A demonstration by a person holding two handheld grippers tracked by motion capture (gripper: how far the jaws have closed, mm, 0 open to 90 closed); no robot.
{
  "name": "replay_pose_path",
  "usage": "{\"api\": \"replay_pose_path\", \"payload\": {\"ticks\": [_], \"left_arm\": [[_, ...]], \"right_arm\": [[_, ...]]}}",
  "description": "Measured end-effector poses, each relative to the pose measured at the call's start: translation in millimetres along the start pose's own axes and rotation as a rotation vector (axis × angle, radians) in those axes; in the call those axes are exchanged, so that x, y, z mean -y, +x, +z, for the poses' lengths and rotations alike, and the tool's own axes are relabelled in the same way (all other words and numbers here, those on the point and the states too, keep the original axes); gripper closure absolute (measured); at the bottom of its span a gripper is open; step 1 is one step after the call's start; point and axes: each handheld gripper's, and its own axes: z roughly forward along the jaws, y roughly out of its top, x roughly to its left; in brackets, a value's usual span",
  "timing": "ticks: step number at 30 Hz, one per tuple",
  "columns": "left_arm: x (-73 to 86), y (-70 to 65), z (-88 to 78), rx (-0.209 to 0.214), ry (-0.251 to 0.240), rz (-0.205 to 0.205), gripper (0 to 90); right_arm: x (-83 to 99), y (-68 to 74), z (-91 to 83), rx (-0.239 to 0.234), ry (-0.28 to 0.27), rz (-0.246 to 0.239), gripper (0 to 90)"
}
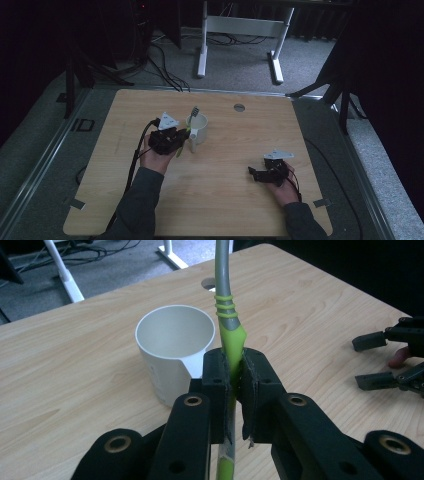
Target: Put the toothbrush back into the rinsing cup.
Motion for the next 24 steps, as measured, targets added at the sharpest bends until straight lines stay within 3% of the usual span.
{"api": "replay_pose_path", "payload": {"ticks": [24], "left_arm": [[-10.3,-1.6,1.9,0.009,-0.042,0.008,82.2]], "right_arm": [[0.0,0.0,0.0,0.000,0.000,0.000,19.9]]}}
